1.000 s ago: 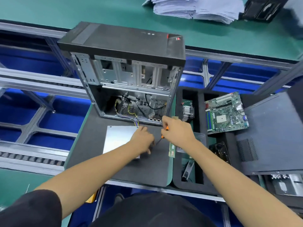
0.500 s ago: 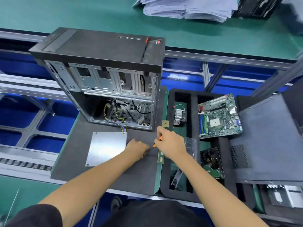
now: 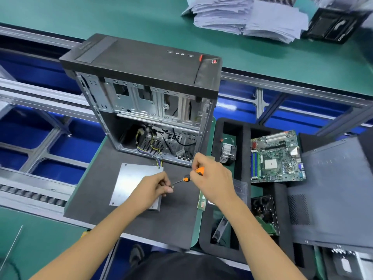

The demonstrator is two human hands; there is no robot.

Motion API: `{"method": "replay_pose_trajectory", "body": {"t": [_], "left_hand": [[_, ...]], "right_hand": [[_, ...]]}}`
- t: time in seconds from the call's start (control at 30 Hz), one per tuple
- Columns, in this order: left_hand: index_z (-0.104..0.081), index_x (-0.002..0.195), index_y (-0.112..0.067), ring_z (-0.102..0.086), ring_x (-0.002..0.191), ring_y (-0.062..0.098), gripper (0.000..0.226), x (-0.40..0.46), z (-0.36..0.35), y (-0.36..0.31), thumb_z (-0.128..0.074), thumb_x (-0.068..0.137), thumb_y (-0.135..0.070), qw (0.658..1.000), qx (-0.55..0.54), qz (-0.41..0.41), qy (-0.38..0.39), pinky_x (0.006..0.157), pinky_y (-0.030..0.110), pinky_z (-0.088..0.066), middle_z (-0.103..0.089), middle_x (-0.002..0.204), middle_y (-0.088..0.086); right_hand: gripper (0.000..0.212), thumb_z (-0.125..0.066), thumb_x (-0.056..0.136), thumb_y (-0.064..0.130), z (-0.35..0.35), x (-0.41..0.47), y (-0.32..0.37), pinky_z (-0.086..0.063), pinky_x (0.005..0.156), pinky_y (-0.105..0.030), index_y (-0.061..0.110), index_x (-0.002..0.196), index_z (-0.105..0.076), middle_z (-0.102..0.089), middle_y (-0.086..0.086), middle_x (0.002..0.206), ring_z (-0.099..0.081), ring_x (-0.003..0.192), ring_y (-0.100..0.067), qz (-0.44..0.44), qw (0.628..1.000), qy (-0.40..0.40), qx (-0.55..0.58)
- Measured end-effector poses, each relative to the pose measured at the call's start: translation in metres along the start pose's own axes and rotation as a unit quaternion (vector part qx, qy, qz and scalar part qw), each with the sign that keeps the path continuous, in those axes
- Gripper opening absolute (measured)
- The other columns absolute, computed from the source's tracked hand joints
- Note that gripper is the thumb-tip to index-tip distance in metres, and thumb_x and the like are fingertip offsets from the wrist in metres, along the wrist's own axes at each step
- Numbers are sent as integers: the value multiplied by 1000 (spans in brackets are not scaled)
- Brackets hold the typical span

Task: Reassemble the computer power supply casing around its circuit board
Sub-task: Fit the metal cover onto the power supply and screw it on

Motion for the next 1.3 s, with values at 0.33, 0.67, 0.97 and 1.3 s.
{"method": "replay_pose_trajectory", "body": {"t": [0.33,0.67,0.97,1.3], "left_hand": [[-64,84,-10,-72,69,27,16,-19,26,23,-78,86,-4,994,-103,0,-30,68,23,-56,-73,76,11],[-69,82,-15,-69,79,34,18,-19,49,40,-84,80,-5,997,-69,32,1,76,39,-57,-74,83,10],[-65,76,-26,-59,73,10,26,-19,56,44,-87,77,-14,999,-25,8,45,73,32,-52,-71,80,0],[-68,90,-18,-67,83,8,17,-20,53,40,-78,86,-6,994,35,-34,100,81,22,-54,-74,90,-5]], "right_hand": [[12,-52,77,31,-22,8,38,-38,53,-27,34,79,-41,-57,10,59,-48,57,-9,21,1000,0,-19],[11,-52,77,32,-36,14,63,-28,52,-27,33,79,-41,-56,13,60,-51,61,-5,25,999,23,-10],[12,-50,76,36,-47,13,75,-33,57,-31,30,84,-43,-58,9,63,-54,66,-17,49,996,58,-45],[14,-52,79,38,-47,6,83,-35,59,-32,28,85,-44,-62,6,67,-56,69,-23,94,988,71,-102]]}}
Point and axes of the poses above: each hand's wrist, its own x-axis towards the middle knuckle, its own z-axis out of the back of the hand, y = z × x, the point moved 3 cm from there along x, towards the middle knuckle
